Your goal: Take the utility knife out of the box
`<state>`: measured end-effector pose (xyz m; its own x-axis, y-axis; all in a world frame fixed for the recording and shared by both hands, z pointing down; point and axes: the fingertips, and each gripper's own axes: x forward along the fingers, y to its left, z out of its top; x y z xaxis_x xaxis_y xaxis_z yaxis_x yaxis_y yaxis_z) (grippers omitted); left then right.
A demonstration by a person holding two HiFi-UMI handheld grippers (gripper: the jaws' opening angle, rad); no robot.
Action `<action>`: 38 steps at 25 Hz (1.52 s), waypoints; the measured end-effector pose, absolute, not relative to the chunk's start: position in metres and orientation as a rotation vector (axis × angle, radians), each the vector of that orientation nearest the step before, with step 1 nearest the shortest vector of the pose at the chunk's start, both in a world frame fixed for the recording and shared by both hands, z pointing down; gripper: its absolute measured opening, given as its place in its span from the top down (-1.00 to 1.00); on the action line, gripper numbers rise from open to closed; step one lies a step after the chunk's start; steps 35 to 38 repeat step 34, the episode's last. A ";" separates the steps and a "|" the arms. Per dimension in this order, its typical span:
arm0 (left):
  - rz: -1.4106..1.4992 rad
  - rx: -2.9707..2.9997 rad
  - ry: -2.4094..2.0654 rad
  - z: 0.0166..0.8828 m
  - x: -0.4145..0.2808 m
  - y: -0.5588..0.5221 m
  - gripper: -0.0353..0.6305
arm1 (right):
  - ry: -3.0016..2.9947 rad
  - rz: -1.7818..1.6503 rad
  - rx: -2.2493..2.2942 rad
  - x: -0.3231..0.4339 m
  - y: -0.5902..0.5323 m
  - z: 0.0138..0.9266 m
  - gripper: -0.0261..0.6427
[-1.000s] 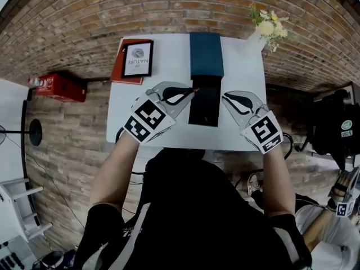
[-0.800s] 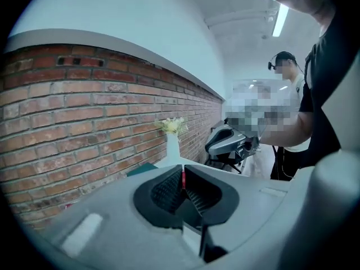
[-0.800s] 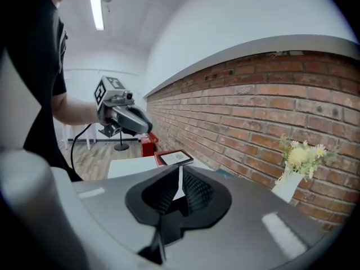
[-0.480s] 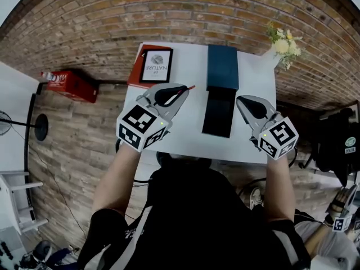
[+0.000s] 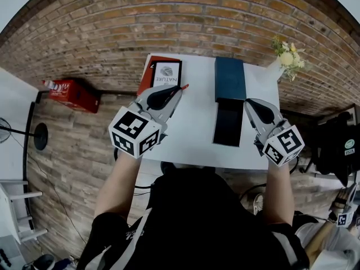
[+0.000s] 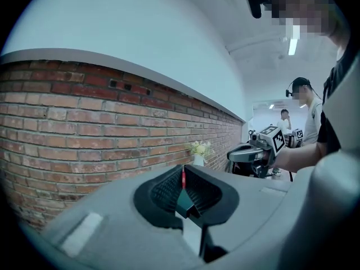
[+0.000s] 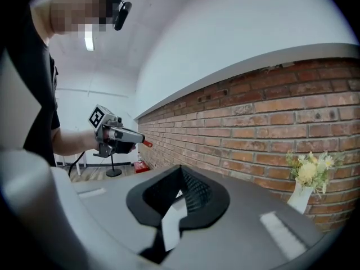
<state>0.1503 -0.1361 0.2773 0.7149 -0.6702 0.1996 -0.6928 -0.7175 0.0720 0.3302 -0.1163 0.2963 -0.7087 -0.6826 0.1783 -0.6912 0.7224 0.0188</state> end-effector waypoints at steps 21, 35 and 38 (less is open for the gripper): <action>0.085 2.635 -1.448 0.281 0.078 -0.143 0.83 | -2.771 0.163 1.270 0.314 -0.110 0.311 0.93; 0.090 2.644 -1.421 0.285 0.082 -0.147 0.83 | -2.755 0.130 1.271 0.310 -0.112 0.310 0.93; 0.090 2.644 -1.421 0.285 0.082 -0.147 0.83 | -2.755 0.130 1.271 0.310 -0.112 0.310 0.93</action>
